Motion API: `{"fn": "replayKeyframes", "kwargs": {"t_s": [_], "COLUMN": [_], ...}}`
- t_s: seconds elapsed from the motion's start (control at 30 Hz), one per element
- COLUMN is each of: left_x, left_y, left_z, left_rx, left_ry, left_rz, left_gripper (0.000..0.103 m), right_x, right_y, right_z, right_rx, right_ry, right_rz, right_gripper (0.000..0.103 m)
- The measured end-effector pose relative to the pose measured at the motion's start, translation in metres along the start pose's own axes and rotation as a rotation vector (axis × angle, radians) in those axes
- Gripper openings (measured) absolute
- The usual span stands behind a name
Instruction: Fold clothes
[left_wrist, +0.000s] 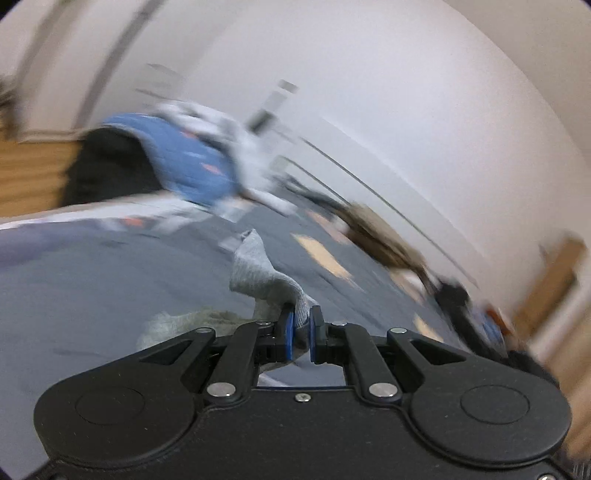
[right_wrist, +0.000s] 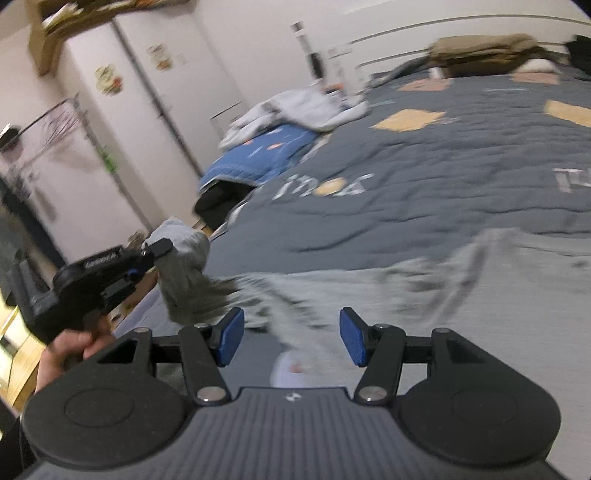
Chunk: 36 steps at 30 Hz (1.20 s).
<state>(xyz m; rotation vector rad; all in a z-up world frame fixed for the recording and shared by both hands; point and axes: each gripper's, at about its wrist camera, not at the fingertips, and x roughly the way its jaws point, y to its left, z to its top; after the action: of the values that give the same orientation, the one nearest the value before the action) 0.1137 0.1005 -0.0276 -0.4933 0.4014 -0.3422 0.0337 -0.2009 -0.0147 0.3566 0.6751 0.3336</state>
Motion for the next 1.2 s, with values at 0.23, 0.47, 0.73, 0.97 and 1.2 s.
{"fn": "replayKeyframes", "kwargs": {"t_s": [0.23,0.47,0.73,0.97,1.2], "left_x": [0.035,0.050,0.040,0.031,0.030], "left_y": [-0.121,-0.162,-0.148,-0.113,-0.107], "left_z": [-0.085,-0.143,-0.130,-0.103,-0.096], "left_rx": [0.394,0.644,0.644,0.475,0.447], "left_ry": [0.203,0.420,0.439,0.381,0.365], "left_rz": [-0.151,-0.235,-0.336,-0.243,-0.218], "left_gripper": [0.008,0.013,0.053,0.055,0.055], "right_x": [-0.058,-0.058,-0.045,-0.020,0.003], "right_y": [-0.084,-0.126,-0.155,-0.158,-0.150], "right_z": [-0.001,-0.023,-0.047,-0.067,-0.074], "right_rx": [0.152,0.189,0.361,0.509,0.522], "right_ry": [-0.054,-0.009,0.043,0.112,0.167], "right_rz": [-0.117,-0.150,-0.003,0.113,0.129], "right_gripper": [0.056,0.056,0.056,0.056,0.056]}}
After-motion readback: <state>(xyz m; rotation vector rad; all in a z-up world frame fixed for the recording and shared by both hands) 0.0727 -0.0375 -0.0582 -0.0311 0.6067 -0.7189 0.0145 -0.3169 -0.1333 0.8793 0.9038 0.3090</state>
